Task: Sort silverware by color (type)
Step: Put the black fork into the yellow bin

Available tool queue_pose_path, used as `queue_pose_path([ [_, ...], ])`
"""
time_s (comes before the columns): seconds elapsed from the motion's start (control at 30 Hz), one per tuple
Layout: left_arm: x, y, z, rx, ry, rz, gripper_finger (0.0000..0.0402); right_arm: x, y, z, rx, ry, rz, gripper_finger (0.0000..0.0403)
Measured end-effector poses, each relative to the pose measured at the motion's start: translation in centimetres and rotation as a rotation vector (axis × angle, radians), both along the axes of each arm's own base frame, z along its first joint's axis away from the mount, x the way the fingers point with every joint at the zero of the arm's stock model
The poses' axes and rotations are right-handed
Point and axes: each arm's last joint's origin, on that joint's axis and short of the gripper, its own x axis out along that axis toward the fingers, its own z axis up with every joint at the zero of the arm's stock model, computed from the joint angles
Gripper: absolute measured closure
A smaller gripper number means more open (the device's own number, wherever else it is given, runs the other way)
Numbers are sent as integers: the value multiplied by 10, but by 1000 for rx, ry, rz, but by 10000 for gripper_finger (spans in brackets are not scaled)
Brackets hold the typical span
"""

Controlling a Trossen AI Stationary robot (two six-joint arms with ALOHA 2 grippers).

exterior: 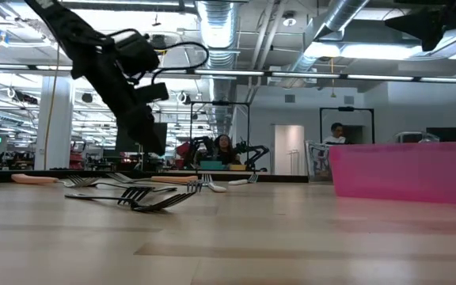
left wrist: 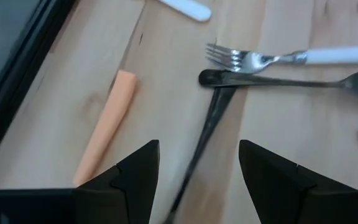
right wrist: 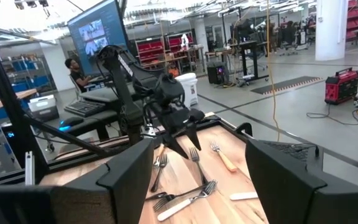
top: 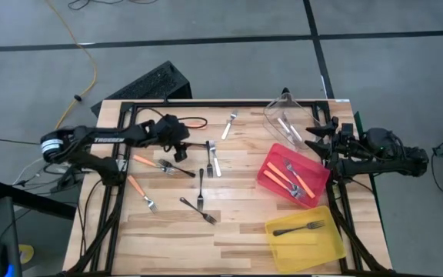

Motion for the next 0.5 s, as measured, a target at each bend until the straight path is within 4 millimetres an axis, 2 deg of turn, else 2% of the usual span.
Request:
queue_pose_path([
  [0.13, 4, 9, -9, 40, 67, -47, 195, 0, 0, 0, 0, 1, 0, 122],
  [0.5, 8, 22, -47, -4, 196, -107, 195, 0, 0, 0, 0, 1, 1, 122],
])
